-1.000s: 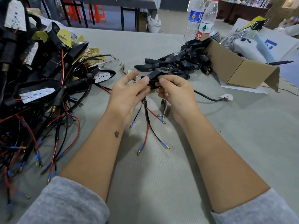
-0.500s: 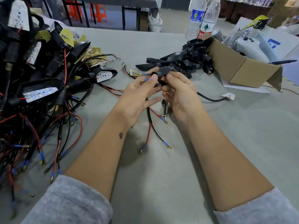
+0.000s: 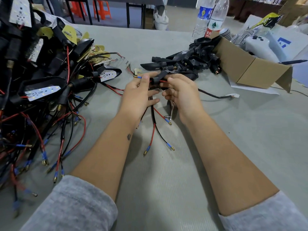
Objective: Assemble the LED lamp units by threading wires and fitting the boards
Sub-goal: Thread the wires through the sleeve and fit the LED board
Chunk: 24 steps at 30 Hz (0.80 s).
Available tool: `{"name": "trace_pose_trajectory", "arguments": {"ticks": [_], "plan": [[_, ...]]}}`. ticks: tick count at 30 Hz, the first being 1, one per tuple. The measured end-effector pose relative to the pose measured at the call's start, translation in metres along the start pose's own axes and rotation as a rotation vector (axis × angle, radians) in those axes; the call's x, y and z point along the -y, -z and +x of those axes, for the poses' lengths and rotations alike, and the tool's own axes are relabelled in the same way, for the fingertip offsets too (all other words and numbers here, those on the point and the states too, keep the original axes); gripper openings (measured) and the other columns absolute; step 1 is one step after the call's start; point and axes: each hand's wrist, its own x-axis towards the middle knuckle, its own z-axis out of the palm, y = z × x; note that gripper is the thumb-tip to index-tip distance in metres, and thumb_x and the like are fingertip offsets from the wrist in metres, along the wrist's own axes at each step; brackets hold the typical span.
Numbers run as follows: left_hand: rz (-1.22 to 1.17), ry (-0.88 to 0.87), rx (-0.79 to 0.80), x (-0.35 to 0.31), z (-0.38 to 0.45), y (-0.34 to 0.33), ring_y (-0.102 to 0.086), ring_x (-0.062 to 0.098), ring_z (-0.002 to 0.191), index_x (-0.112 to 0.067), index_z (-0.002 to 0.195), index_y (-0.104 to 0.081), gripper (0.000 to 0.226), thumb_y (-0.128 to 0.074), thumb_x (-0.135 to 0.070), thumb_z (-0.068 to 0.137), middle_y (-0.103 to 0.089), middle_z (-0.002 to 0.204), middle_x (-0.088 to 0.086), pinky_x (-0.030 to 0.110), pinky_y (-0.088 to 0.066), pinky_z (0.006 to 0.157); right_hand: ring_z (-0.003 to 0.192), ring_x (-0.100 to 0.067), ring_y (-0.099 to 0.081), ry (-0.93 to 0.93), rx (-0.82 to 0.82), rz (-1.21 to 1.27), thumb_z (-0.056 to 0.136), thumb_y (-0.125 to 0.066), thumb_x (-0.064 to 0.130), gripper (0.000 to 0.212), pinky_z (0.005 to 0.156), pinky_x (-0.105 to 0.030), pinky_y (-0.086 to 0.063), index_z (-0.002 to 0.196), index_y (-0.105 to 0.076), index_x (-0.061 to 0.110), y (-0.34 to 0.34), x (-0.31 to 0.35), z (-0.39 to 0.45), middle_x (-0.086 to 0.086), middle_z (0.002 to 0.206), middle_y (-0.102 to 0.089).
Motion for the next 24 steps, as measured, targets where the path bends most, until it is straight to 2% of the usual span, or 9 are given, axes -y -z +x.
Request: {"name": "trace_pose_trajectory", "arguments": {"ticks": [3,7,10,12,16,20,22,24], "plan": [[-0.095,-0.01,-0.098,-0.001,0.002,0.002,-0.07,0.012,0.086,-0.02,0.102,-0.065,0.031,-0.036,-0.029,0.106,-0.069,0.097,-0.007,0.03,-0.06,0.076,0.057,-0.014,-0.055,-0.008,-0.009,0.016,0.095,-0.049,0.006,0.019,0.059,-0.022,-0.045,0.09,-0.066,0.012,0.001,-0.001,0.001,-0.008,0.083,-0.07],[-0.248,0.05,-0.201,-0.005,0.006,0.011,-0.071,0.025,0.094,-0.022,0.098,-0.062,0.035,-0.031,-0.036,0.106,-0.069,0.111,0.0,0.032,-0.059,0.071,0.055,-0.013,-0.054,-0.025,-0.142,0.082,0.095,-0.052,0.007,0.015,0.056,-0.021,-0.045,0.09,-0.065,0.011,0.005,-0.001,0.006,-0.01,0.085,-0.068],[-0.451,0.079,-0.157,-0.008,0.008,0.015,-0.07,0.028,0.099,-0.023,0.106,-0.057,0.034,-0.028,-0.04,0.105,-0.07,0.115,0.002,0.035,-0.059,0.076,0.055,-0.012,-0.053,-0.02,-0.191,0.108,0.097,-0.051,0.006,0.014,0.056,-0.022,-0.047,0.09,-0.063,0.01,0.007,-0.003,0.009,-0.007,0.079,-0.064],[-0.567,0.067,-0.101,-0.009,0.007,0.015,-0.069,0.025,0.104,-0.023,0.113,-0.053,0.029,-0.034,-0.042,0.103,-0.068,0.12,0.002,0.035,-0.058,0.082,0.055,-0.011,-0.053,-0.014,-0.175,0.102,0.098,-0.05,0.005,0.014,0.055,-0.021,-0.047,0.093,-0.063,0.009,0.008,-0.005,0.009,-0.006,0.076,-0.064],[-0.548,0.029,0.031,-0.012,0.003,0.011,-0.059,0.012,0.12,-0.028,0.139,-0.042,0.041,-0.042,-0.042,0.101,-0.062,0.132,-0.007,0.034,-0.044,0.102,0.053,-0.01,-0.054,-0.024,-0.146,0.232,0.099,-0.05,0.004,0.016,0.052,-0.02,-0.047,0.092,-0.064,0.009,0.01,-0.005,0.008,-0.004,0.071,-0.067],[-0.549,0.046,0.126,-0.014,0.0,0.011,-0.052,0.014,0.129,-0.024,0.151,-0.028,0.057,-0.044,-0.04,0.1,-0.06,0.134,-0.006,0.037,-0.038,0.106,0.052,-0.009,-0.057,-0.071,-0.14,0.399,0.098,-0.051,0.005,0.016,0.052,-0.019,-0.048,0.093,-0.065,0.01,0.011,-0.003,0.009,-0.002,0.068,-0.07],[-0.542,0.079,0.138,-0.014,-0.001,0.012,-0.052,0.015,0.129,-0.022,0.149,-0.033,0.057,-0.047,-0.04,0.097,-0.061,0.134,-0.004,0.036,-0.039,0.106,0.052,-0.007,-0.058,-0.09,-0.13,0.472,0.099,-0.05,0.007,0.016,0.053,-0.018,-0.049,0.093,-0.064,0.011,0.01,-0.004,0.008,0.0,0.068,-0.07],[-0.473,0.106,0.143,-0.012,0.001,0.011,-0.054,0.015,0.127,-0.025,0.133,-0.049,0.038,-0.05,-0.037,0.097,-0.061,0.133,-0.002,0.034,-0.041,0.105,0.054,-0.008,-0.06,-0.102,-0.103,0.527,0.1,-0.048,0.009,0.017,0.055,-0.018,-0.051,0.095,-0.064,0.012,0.011,-0.003,0.008,0.0,0.071,-0.071]]}}
